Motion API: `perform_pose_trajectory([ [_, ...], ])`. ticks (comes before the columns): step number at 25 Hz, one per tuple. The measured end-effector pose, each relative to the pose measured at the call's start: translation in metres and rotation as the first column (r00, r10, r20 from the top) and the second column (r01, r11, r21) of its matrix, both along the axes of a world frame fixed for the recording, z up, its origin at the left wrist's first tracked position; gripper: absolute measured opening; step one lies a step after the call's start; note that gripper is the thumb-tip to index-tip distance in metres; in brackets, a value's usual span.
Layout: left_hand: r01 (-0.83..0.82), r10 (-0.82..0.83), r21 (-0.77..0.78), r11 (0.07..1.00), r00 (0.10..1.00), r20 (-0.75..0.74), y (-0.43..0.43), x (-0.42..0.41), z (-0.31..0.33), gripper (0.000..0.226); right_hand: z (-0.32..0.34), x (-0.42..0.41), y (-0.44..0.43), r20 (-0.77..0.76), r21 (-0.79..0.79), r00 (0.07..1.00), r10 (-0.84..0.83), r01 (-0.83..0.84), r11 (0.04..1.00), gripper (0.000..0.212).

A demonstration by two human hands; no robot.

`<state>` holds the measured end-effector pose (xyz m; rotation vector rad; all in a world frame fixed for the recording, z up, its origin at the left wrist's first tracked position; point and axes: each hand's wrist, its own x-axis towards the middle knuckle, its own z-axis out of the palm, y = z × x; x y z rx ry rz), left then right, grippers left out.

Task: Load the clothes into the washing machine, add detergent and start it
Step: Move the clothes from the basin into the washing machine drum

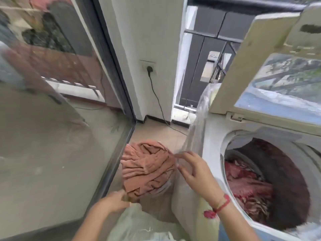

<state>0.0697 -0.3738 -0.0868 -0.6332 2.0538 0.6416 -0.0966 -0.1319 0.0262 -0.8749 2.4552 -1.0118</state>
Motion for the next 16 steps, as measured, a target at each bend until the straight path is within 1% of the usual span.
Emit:
perform_pose_trajectory([
  [1, 0.036, -0.038, 0.035, 0.999, 0.998, 0.058, -0.026, 0.004, -0.012, 0.059, -0.012, 0.005, -0.031, 0.013, 0.040, 1.000, 0.011, -0.012, 0.999, 0.038],
  [2, 0.041, -0.042, 0.017, 0.999, 0.997, 0.066, -0.049, 0.004, -0.022, 0.058, -0.024, 0.008, -0.058, 0.024, 0.073, 1.000, 0.013, -0.014, 0.997, 0.035],
  [3, 0.013, -0.013, -0.013, 1.000, 1.000, 0.028, -0.070, 0.003, -0.032, 0.056, -0.038, 0.011, -0.082, 0.036, 0.112, 0.999, 0.012, -0.016, 0.994, 0.034],
  [5, -0.050, 0.046, -0.068, 0.996, 0.997, -0.060, -0.113, 0.000, -0.052, 0.052, -0.072, 0.013, -0.126, 0.087, 0.220, 0.996, 0.033, -0.051, 0.974, 0.040],
  [7, -0.085, 0.081, -0.082, 0.993, 0.995, -0.048, -0.152, 0.000, -0.074, 0.050, -0.109, 0.014, -0.161, 0.175, 0.375, 0.984, 0.038, -0.102, 0.921, 0.047],
  [9, -0.069, 0.074, -0.090, 0.994, 0.996, 0.058, -0.183, 0.000, -0.104, 0.050, -0.149, 0.009, -0.183, 0.189, 0.536, 0.980, 0.061, -0.155, 0.830, 0.053],
  [11, -0.078, 0.087, -0.072, 0.994, 0.988, 0.130, -0.206, -0.008, -0.142, 0.051, -0.199, 0.002, -0.199, 0.162, 0.681, 0.976, 0.145, -0.217, 0.700, 0.068],
  [12, -0.099, 0.107, -0.068, 0.993, 0.986, 0.128, -0.212, -0.014, -0.160, 0.050, -0.225, -0.001, -0.205, 0.166, 0.727, 0.964, 0.207, -0.261, 0.635, 0.080],
  [14, -0.157, 0.160, -0.052, 0.986, 0.985, 0.060, -0.214, -0.025, -0.199, 0.047, -0.282, -0.001, -0.218, 0.196, 0.762, 0.905, 0.377, -0.383, 0.523, 0.104],
  [16, -0.189, 0.188, -0.046, 0.981, 0.982, -0.020, -0.207, -0.030, -0.238, 0.047, -0.335, 0.003, -0.234, 0.206, 0.754, 0.836, 0.509, -0.467, 0.462, 0.117],
])
